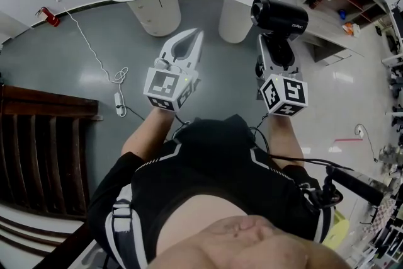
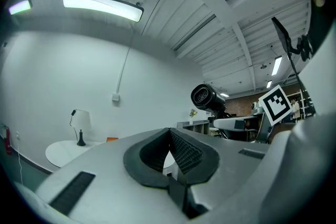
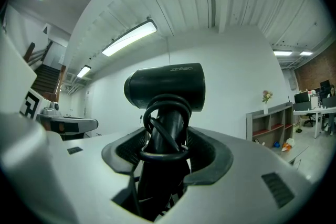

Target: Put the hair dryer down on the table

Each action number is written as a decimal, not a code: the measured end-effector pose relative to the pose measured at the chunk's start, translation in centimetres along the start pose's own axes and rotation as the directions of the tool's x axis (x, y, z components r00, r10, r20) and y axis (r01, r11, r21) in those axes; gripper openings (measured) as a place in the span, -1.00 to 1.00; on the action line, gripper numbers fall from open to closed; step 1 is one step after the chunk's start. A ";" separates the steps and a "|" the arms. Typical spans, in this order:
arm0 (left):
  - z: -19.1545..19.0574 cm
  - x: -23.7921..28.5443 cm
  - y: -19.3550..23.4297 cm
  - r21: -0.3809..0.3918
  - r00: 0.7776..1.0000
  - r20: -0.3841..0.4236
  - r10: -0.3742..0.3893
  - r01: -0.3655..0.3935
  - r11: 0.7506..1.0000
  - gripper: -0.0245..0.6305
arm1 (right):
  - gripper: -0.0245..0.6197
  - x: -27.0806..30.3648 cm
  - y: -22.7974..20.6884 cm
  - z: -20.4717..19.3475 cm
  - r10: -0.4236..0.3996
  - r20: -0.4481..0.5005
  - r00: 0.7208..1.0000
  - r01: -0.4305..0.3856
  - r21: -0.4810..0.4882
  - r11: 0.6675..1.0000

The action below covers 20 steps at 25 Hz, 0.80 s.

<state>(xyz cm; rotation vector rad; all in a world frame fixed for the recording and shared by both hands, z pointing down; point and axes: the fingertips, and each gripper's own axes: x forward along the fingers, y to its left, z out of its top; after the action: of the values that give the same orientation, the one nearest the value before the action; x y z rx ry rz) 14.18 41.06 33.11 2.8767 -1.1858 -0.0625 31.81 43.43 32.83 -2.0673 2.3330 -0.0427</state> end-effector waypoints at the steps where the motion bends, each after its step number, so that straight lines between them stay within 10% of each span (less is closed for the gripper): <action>1: -0.1 -0.2 0.3 0.000 1.000 -0.001 0.002 -0.002 1.000 -0.83 | -0.15 0.2 0.4 0.0 0.003 0.001 1.000 -0.003 -0.002 1.000; 20: -0.3 2.7 10.1 0.029 0.990 -0.023 0.137 -0.136 0.990 -0.83 | -0.15 12.7 4.7 -0.5 0.152 0.000 0.988 -0.152 -0.010 0.988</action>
<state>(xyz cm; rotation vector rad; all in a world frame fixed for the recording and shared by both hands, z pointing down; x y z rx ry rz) 8.96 31.99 33.82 2.8009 -1.3859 -0.0072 25.60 31.42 33.19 -1.8864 2.4875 -0.0274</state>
